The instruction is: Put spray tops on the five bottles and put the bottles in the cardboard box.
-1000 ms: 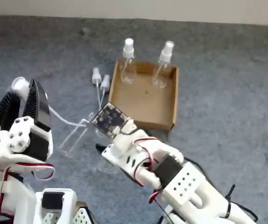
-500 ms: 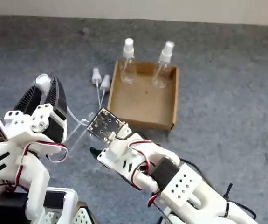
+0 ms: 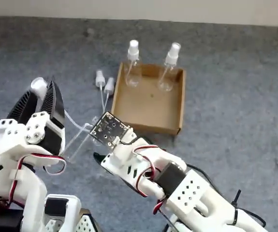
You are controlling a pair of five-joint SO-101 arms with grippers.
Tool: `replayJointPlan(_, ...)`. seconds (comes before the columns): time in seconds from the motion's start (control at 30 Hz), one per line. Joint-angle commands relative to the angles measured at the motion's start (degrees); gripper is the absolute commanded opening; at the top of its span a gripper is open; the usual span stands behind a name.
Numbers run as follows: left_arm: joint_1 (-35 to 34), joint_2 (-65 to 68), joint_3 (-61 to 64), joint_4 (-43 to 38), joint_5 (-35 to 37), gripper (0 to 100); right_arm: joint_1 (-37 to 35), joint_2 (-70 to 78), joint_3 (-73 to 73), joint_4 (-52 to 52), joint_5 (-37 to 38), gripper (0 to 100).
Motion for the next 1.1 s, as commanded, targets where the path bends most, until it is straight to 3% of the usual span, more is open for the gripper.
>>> replayJointPlan(0.0, 1.27, -0.31, -2.51, 3.43, 0.18, 0, -0.40, -1.98, -0.57, -1.27, -0.62, 0.5)
replayJointPlan(0.27, 1.89, -0.22, 1.45, 3.78, 0.35, 0, -0.40, -1.98, -0.57, -1.27, -0.62, 0.5)
replayJointPlan(0.6, 13.93, -0.22, 14.55, -2.20, 0.44, 0, 1.36, -5.93, -0.57, -1.63, -0.44, 0.5)
replayJointPlan(0.87, 14.29, -0.22, 18.24, -2.20, 0.35, 0, 5.49, -20.09, 8.04, -13.14, -5.19, 0.5)
replayJointPlan(1.07, 16.22, -0.22, 19.65, -1.85, 0.26, 0, 8.13, -21.41, 11.65, -13.85, -5.45, 0.5)
